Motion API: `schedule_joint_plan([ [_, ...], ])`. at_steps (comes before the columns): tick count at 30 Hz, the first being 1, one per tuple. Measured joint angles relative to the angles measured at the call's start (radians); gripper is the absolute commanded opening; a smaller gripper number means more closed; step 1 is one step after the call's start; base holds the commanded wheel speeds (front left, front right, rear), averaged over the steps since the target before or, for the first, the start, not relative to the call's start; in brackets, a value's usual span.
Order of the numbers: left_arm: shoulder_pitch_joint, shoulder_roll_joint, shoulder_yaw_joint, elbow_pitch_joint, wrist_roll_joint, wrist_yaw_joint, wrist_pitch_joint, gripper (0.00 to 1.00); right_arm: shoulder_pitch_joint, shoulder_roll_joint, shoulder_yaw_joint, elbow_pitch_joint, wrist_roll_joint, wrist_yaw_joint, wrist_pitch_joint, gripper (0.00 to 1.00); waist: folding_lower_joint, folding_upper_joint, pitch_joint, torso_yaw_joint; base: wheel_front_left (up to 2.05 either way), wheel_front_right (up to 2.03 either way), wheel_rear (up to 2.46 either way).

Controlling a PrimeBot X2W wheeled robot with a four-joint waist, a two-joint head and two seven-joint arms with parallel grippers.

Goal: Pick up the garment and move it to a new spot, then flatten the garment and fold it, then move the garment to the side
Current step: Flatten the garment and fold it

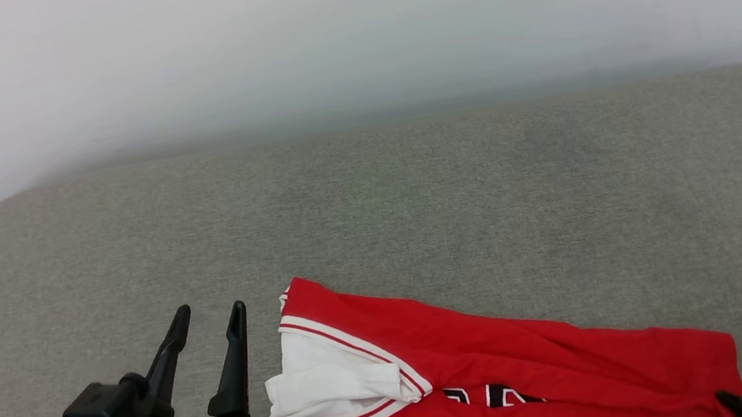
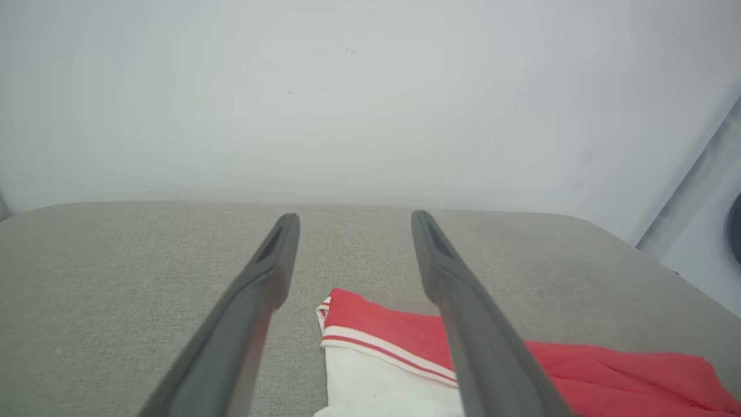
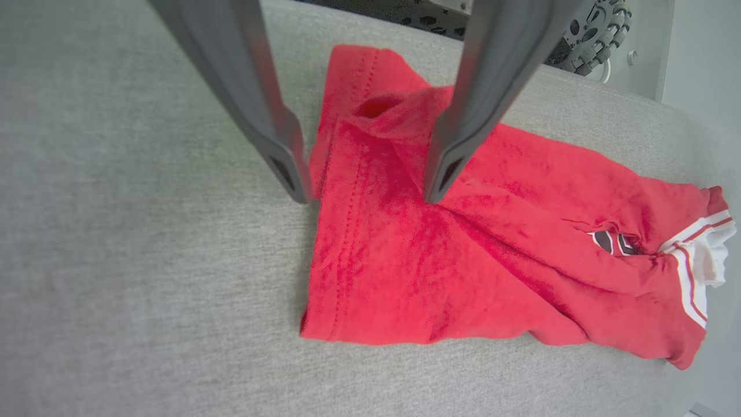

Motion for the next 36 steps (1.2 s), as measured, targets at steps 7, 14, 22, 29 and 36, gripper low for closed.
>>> schedule_joint_plan([
  [7, 0.113, -0.137, 0.163, -0.070, 0.203, -0.047, 0.000, 1.00, -0.005, 0.068, -0.038, 0.074, -0.030, 0.000, 0.010, 1.00, 0.0000, 0.0000, -0.017, 0.018, 0.00, 0.00, 0.00],
  [14, 0.175, -0.252, 0.253, -0.050, 0.300, -0.151, 0.000, 1.00, -0.040, 0.081, -0.053, 0.161, -0.044, 0.000, 0.033, 1.00, 0.0000, 0.0000, -0.022, 0.038, 0.00, 0.00, 0.00],
  [22, 0.194, -0.316, 0.301, 0.006, 0.409, -0.221, 0.000, 1.00, -0.088, 0.093, -0.034, 0.238, -0.018, 0.000, 0.049, 1.00, 0.0001, 0.0000, -0.018, 0.049, 0.00, 0.00, 0.00],
  [29, 0.193, -0.359, 0.322, 0.036, 0.454, -0.253, 0.000, 1.00, -0.127, 0.090, 0.008, 0.281, 0.006, 0.000, 0.049, 1.00, 0.0000, 0.0000, -0.010, 0.056, 0.00, 0.00, 0.00],
  [36, 0.193, -0.384, 0.324, 0.054, 0.477, -0.264, 0.000, 1.00, -0.163, 0.089, 0.072, 0.303, 0.041, 0.000, 0.043, 1.00, 0.0000, 0.0000, -0.005, 0.059, 0.00, 0.00, 0.00],
])
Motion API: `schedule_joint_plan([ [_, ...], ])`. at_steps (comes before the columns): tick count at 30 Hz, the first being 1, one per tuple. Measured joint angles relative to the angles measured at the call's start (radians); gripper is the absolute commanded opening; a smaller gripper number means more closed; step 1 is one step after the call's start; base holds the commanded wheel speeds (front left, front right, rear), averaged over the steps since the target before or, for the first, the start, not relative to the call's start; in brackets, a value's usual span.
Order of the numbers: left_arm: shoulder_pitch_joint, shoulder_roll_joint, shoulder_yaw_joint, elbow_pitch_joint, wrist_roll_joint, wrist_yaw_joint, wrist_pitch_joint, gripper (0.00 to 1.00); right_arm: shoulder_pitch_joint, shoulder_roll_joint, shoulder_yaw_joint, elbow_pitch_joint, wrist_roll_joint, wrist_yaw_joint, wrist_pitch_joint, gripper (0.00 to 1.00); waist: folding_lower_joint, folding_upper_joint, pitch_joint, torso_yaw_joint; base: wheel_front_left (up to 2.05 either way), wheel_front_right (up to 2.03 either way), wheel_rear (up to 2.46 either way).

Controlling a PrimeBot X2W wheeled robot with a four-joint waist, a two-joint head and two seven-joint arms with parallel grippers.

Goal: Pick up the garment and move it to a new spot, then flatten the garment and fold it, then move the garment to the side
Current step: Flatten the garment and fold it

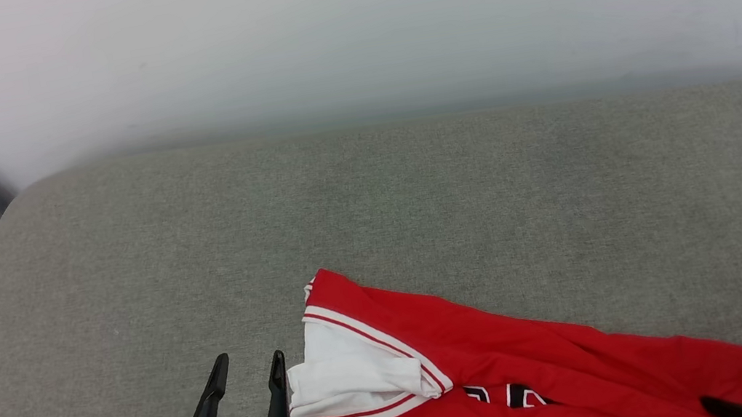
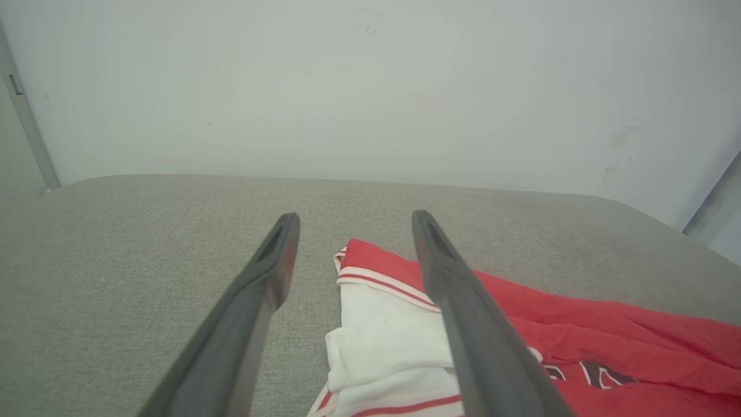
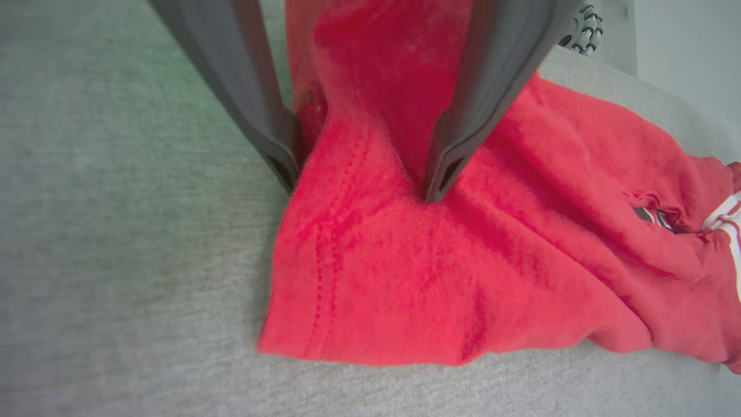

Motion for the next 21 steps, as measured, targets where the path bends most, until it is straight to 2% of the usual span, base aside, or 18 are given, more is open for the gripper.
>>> schedule_joint_plan([
  [9, -0.002, -0.011, -0.011, 0.020, 0.009, -0.006, 0.000, 1.00, -0.029, -0.019, 0.065, 0.040, 0.040, 0.000, -0.045, 1.00, 0.0000, 0.0000, 0.005, 0.011, 0.00, 0.00, 0.00],
  [10, -0.004, -0.011, -0.014, 0.022, 0.009, -0.006, 0.000, 1.00, -0.030, -0.020, 0.072, 0.044, 0.048, 0.000, -0.054, 0.79, -0.0001, 0.0000, 0.006, 0.013, 0.00, 0.00, 0.00],
  [11, -0.007, -0.011, -0.019, 0.023, 0.009, -0.006, 0.000, 1.00, -0.034, -0.024, 0.081, 0.047, 0.055, 0.000, -0.054, 0.51, 0.0000, 0.0000, 0.006, 0.015, 0.00, 0.00, 0.00],
  [12, -0.009, -0.012, -0.021, 0.023, 0.008, -0.006, 0.000, 1.00, -0.038, -0.032, 0.094, 0.043, 0.056, 0.000, -0.059, 0.45, -0.0001, 0.0000, 0.007, 0.016, 0.00, 0.00, 0.00],
  [13, -0.010, -0.012, -0.023, 0.023, 0.007, -0.006, 0.000, 1.00, -0.039, -0.035, 0.103, 0.042, 0.060, 0.000, -0.071, 0.25, 0.0000, 0.0000, 0.009, 0.017, 0.00, 0.00, 0.00],
  [14, -0.010, -0.012, -0.024, 0.023, 0.006, -0.006, 0.000, 1.00, -0.041, -0.039, 0.109, 0.045, 0.074, 0.000, -0.073, 0.00, 0.0000, 0.0000, 0.010, 0.016, 0.00, 0.00, 0.00],
  [21, -0.010, -0.011, -0.026, 0.025, 0.005, -0.006, 0.000, 1.00, -0.053, -0.077, 0.151, 0.037, 0.136, 0.001, -0.086, 0.00, 0.0000, 0.0000, 0.017, 0.012, 0.00, 0.00, 0.00],
])
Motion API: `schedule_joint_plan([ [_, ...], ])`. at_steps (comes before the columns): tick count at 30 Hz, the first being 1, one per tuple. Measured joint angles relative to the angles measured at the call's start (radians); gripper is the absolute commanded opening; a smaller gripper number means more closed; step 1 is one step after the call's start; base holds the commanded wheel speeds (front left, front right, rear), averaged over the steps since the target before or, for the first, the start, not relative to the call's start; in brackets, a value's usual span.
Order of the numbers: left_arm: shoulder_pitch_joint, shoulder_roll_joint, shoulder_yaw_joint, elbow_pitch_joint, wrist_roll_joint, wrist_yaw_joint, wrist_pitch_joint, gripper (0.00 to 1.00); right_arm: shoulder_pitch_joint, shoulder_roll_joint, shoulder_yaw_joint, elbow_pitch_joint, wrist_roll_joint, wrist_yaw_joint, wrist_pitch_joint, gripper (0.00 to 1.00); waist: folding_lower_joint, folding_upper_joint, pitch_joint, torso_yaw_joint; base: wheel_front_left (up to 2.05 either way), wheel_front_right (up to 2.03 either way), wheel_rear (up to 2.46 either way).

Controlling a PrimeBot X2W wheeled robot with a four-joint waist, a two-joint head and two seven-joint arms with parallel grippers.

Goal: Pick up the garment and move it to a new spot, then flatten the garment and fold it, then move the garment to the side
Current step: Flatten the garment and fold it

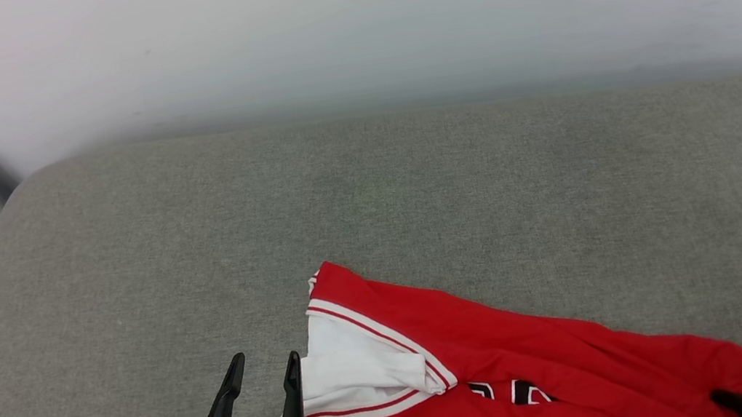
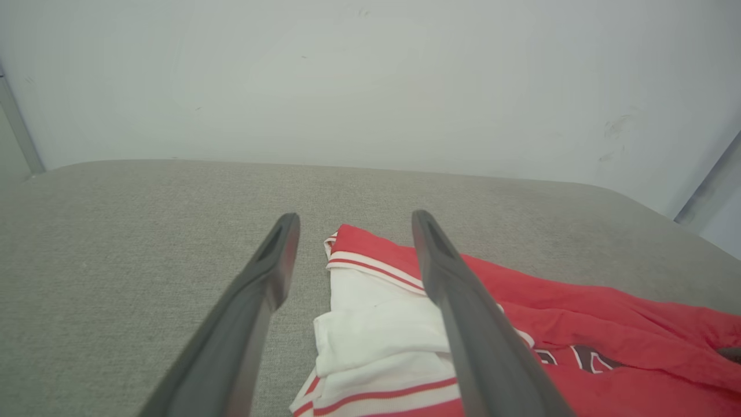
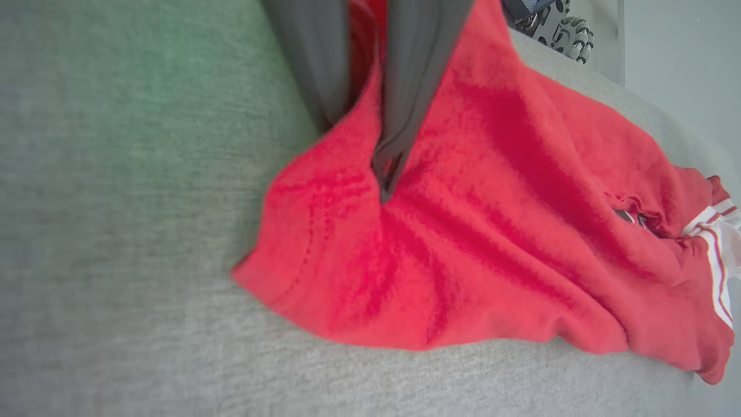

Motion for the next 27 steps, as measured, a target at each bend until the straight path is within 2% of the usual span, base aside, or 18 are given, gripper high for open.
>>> schedule_joint_plan([
  [10, 0.000, -0.001, 0.006, 0.007, -0.005, -0.001, 0.000, 1.00, -0.014, -0.138, -0.026, 0.039, 0.050, 0.000, -0.009, 0.00, 0.0000, 0.0000, 0.005, -0.008, 0.00, 0.00, 0.00],
  [18, -0.001, -0.004, 0.019, 0.016, -0.004, -0.001, 0.000, 1.00, -0.037, -0.249, -0.090, 0.128, 0.031, 0.000, -0.011, 0.00, 0.0001, 0.0000, 0.010, -0.014, 0.00, 0.00, 0.00],
  [23, 0.000, -0.007, 0.025, 0.017, -0.005, -0.001, 0.000, 1.00, -0.049, -0.261, -0.105, 0.105, 0.021, -0.001, 0.021, 0.00, 0.0000, 0.0000, 0.008, -0.017, 0.00, 0.00, 0.00],
  [27, 0.004, -0.012, 0.039, 0.022, -0.005, -0.001, 0.000, 1.00, -0.053, -0.242, -0.113, 0.007, 0.021, -0.001, 0.059, 0.00, 0.0000, 0.0000, 0.003, -0.026, 0.00, 0.00, 0.00],
])
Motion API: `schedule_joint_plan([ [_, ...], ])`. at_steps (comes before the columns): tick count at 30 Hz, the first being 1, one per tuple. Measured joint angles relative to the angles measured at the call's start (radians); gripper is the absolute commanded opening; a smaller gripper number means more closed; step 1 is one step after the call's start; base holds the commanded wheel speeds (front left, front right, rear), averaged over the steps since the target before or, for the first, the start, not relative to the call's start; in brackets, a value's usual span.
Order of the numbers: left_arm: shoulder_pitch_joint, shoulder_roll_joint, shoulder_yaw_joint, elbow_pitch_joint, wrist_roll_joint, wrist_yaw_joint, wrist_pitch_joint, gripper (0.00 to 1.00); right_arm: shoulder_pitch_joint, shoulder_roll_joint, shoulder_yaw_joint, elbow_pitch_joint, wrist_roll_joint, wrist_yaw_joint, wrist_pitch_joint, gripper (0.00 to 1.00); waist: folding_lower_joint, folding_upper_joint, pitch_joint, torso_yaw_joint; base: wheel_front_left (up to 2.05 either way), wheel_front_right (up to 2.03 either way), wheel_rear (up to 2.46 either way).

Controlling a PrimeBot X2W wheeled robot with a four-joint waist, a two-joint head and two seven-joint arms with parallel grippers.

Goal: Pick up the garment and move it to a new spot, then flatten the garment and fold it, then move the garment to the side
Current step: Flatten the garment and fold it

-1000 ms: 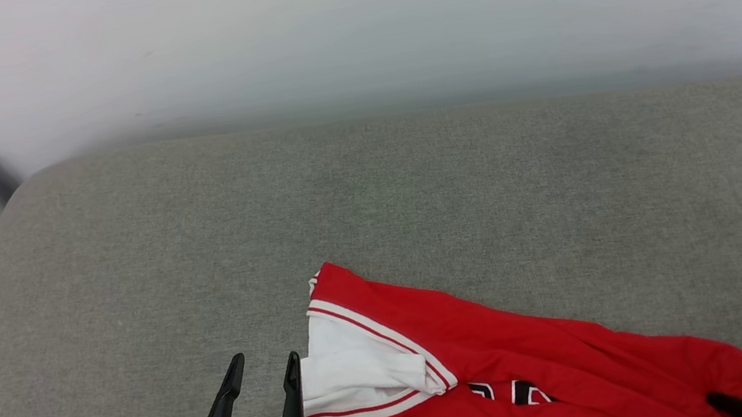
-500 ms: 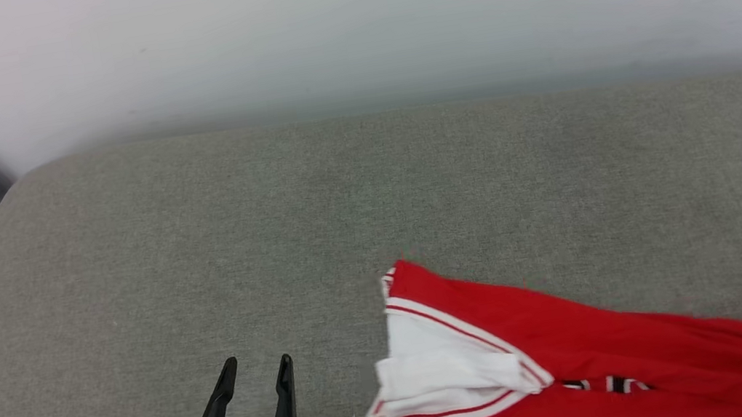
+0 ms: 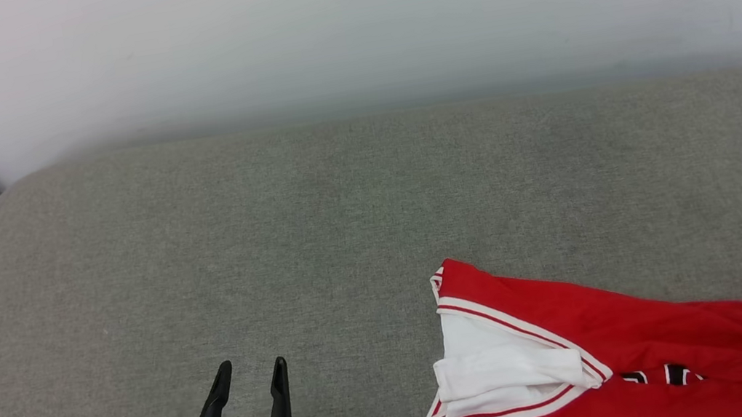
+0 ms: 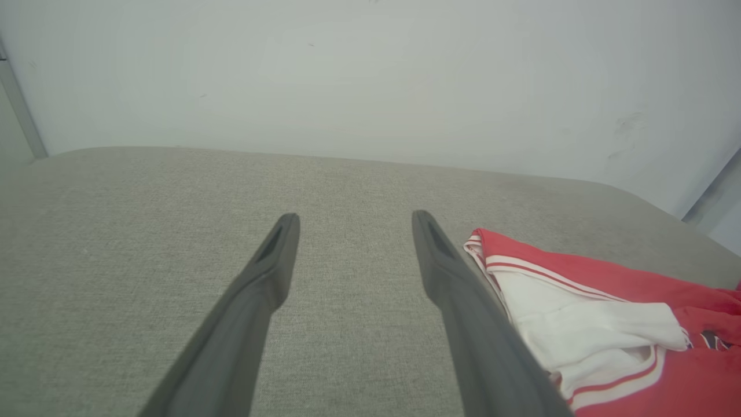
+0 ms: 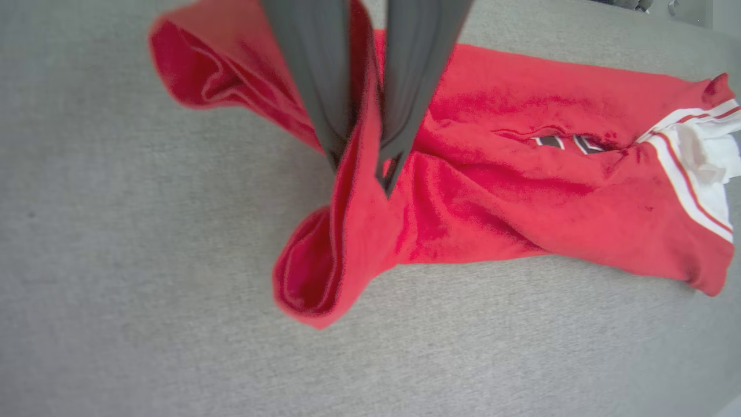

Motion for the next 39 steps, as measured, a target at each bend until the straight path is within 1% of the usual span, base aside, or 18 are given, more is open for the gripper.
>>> schedule_joint_plan([
  [3, 0.006, -0.005, 0.005, 0.003, 0.000, 0.000, 0.000, 1.00, 0.001, 0.024, 0.003, -0.110, -0.010, 0.000, 0.050, 0.00, 0.0000, 0.0000, -0.008, -0.007, 0.00, 0.00, 0.00],
  [9, 0.009, -0.011, 0.007, 0.013, 0.004, 0.000, 0.000, 1.00, 0.003, 0.076, -0.006, -0.325, -0.070, 0.000, 0.189, 0.00, 0.0000, 0.0000, -0.017, -0.014, 0.00, 0.00, 0.00],
  [13, 0.009, -0.017, 0.001, 0.024, 0.004, 0.000, 0.000, 1.00, 0.001, 0.142, -0.021, -0.444, -0.108, 0.000, 0.280, 0.00, 0.0000, 0.0000, -0.014, -0.010, 0.00, 0.00, 0.00],
  [17, 0.007, -0.020, 0.003, 0.028, 0.004, 0.000, 0.000, 1.00, -0.039, 0.234, -0.030, -0.497, -0.141, 0.000, 0.363, 0.00, 0.0000, 0.0000, -0.004, -0.011, 0.00, 0.00, 0.00],
  [21, 0.000, -0.023, -0.008, 0.038, 0.005, 0.000, 0.000, 1.00, -0.103, 0.329, -0.010, -0.486, -0.205, 0.000, 0.427, 0.00, 0.0000, 0.0000, 0.003, -0.003, 0.00, 0.00, 0.00],
  [23, -0.005, -0.026, -0.010, 0.043, 0.005, 0.000, 0.000, 1.00, -0.140, 0.372, 0.011, -0.462, -0.239, 0.000, 0.450, 0.00, 0.0000, 0.0000, 0.008, -0.001, 0.00, 0.00, 0.00],
  [26, -0.015, -0.031, -0.022, 0.049, 0.004, 0.000, 0.000, 1.00, -0.195, 0.447, 0.048, -0.412, -0.260, 0.000, 0.464, 0.00, -0.0001, 0.0000, 0.015, 0.002, 0.00, 0.00, 0.00],
  [29, -0.024, -0.035, -0.037, 0.061, 0.004, 0.000, 0.000, 1.00, -0.243, 0.495, 0.101, -0.353, -0.284, 0.000, 0.450, 0.00, -0.0001, 0.0000, 0.021, 0.011, 0.00, 0.00, 0.00],
  [32, -0.040, -0.037, -0.050, 0.070, 0.001, 0.000, 0.000, 1.00, -0.279, 0.537, 0.153, -0.289, -0.306, 0.000, 0.413, 0.00, 0.0000, 0.0000, 0.025, 0.022, 0.00, 0.00, 0.00],
  [39, -0.050, -0.040, -0.064, 0.092, -0.001, 0.000, 0.000, 1.00, -0.362, 0.599, 0.225, -0.099, -0.317, 0.000, 0.326, 0.00, 0.0000, 0.0000, 0.028, 0.044, 0.00, 0.00, 0.00],
])
